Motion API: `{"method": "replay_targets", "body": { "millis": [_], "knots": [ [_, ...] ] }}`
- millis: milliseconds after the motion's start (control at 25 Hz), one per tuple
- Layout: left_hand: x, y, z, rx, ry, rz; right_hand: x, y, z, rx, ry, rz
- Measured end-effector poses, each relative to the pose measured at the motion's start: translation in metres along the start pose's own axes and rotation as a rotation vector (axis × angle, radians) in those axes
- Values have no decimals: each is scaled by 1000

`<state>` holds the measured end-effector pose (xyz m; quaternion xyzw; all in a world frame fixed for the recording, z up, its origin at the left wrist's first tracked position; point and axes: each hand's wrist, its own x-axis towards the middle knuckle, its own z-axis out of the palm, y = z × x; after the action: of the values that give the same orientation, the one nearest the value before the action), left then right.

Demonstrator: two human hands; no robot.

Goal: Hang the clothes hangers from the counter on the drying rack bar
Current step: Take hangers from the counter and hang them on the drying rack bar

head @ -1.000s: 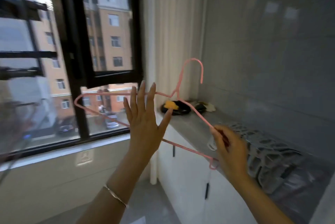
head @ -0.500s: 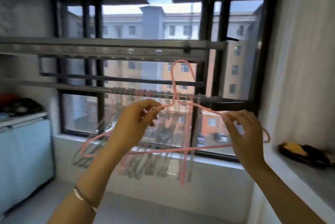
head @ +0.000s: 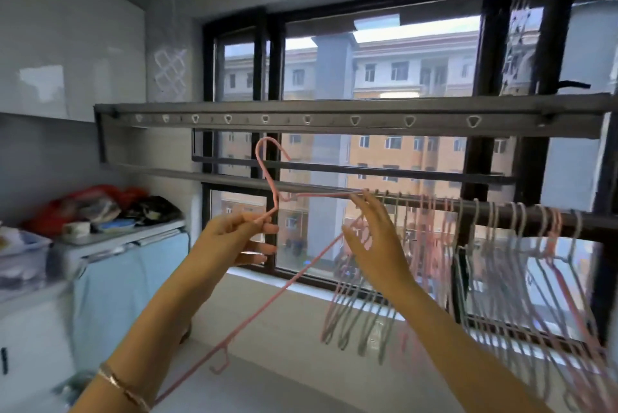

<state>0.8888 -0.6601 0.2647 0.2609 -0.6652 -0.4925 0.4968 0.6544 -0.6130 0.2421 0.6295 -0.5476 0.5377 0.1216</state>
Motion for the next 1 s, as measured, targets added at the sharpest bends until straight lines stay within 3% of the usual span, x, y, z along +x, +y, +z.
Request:
{"method": "replay_targets", "body": {
  "millis": [200,440,680,800,1000],
  "knots": [
    [33,-47,-4,13,46,-36,-1,28,35,-218,-93,129],
    [84,-95,63,-124,6,-118,-16,74,16,-480,-306,266],
    [119,-98,132,-228,55,-116,-30,84,3,-535,-382,311],
    [137,-104,153,-148,75,-150,-36,86,-1,-517,-366,310],
    [121,-100,164,230,-25,-182,-46,83,-16,-465,-322,288]
  ]
}}
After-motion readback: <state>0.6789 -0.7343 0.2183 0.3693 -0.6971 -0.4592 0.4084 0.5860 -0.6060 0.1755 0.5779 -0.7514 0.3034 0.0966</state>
